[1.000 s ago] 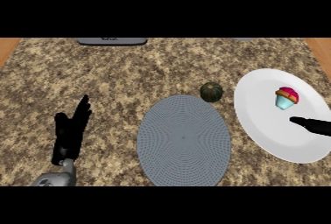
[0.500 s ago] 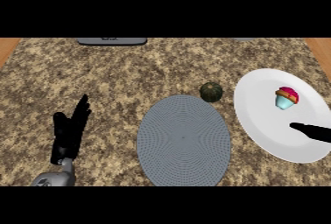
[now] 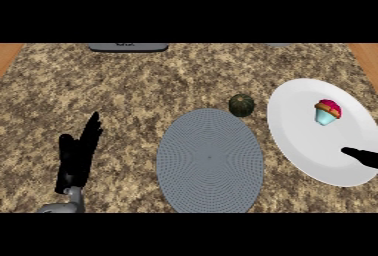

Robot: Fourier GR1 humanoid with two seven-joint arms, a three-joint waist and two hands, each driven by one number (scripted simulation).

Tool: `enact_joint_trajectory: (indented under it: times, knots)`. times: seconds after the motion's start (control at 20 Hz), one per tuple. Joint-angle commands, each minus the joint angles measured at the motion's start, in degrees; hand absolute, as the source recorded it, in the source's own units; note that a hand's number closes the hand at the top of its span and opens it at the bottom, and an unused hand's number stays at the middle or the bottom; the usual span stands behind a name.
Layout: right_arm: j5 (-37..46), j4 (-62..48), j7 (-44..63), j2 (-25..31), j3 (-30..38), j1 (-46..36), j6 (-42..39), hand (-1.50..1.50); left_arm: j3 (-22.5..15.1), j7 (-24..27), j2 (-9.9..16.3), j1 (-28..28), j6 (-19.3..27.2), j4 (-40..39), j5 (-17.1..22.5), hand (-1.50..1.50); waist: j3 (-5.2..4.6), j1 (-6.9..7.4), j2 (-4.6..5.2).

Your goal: Pick the cupcake from the placemat and place it in the plate

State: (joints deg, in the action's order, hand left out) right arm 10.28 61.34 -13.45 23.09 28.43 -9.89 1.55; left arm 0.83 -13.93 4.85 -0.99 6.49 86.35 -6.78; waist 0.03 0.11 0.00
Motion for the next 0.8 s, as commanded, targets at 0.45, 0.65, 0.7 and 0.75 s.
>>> enact_joint_trajectory:
  times: [0.45,0.65,0.7,0.75]
  knots:
    - [-4.5,-12.4,-10.4,6.2,4.4,-0.1,0.3,-1.5,1.5,3.7,-0.6,0.4,-1.2,-2.5,0.9,0.0,-0.01,0.03,0.03]
    - [-6.8,-7.6,-6.8,6.8,5.9,3.2,-0.1,-1.5,2.4,2.3,-0.1,-4.9,-0.5,-6.7,-0.1,0.0,-0.03,-0.27,0.03]
    - [-4.8,-11.9,-7.4,7.2,5.5,0.7,3.5,-1.5,1.3,-1.7,0.4,-0.9,-1.4,0.5,0.3,0.0,0.0,0.08,0.01]
    - [-4.9,-8.3,-4.8,6.8,4.7,2.0,3.7,-1.5,0.4,-0.7,-0.8,1.2,-1.2,1.8,0.3,0.0,-0.02,0.01,-0.02]
